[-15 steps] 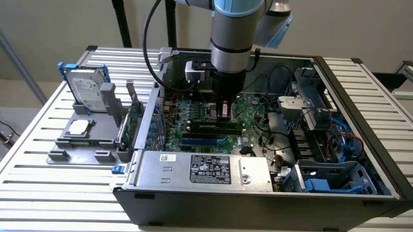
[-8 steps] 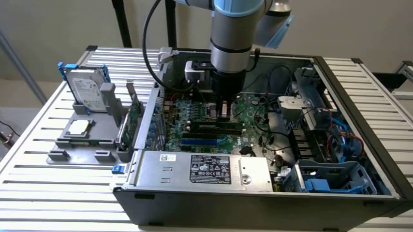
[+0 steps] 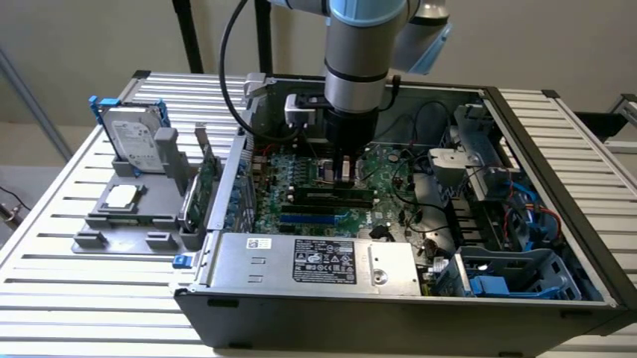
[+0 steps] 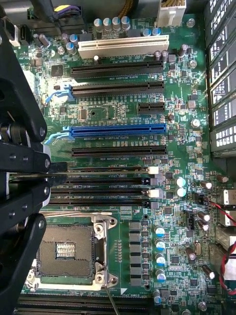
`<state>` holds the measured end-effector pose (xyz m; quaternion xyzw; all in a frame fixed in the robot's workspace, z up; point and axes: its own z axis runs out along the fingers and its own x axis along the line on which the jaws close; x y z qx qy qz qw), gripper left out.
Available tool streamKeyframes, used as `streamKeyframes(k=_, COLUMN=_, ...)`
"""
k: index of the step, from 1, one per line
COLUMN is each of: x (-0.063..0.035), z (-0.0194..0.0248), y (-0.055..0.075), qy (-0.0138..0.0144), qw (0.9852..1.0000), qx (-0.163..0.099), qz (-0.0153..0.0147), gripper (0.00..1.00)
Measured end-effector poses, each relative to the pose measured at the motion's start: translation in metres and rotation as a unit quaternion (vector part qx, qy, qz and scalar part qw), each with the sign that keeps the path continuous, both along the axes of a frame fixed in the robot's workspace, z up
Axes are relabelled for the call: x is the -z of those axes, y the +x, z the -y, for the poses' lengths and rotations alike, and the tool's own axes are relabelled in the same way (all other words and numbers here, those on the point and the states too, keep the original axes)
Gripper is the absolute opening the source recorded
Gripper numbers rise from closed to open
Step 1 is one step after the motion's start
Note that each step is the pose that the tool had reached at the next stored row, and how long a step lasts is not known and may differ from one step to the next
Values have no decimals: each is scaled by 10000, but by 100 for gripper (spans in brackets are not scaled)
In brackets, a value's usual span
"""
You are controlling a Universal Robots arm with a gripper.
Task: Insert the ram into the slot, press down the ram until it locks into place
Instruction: 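Insert the ram into the slot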
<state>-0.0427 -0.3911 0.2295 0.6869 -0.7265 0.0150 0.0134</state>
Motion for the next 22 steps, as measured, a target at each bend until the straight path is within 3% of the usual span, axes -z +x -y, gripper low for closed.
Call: streamKeyframes(k=22, x=44, z=-10, y=0, qy=0, qw=10000, qx=-23, qz=0, gripper=13)
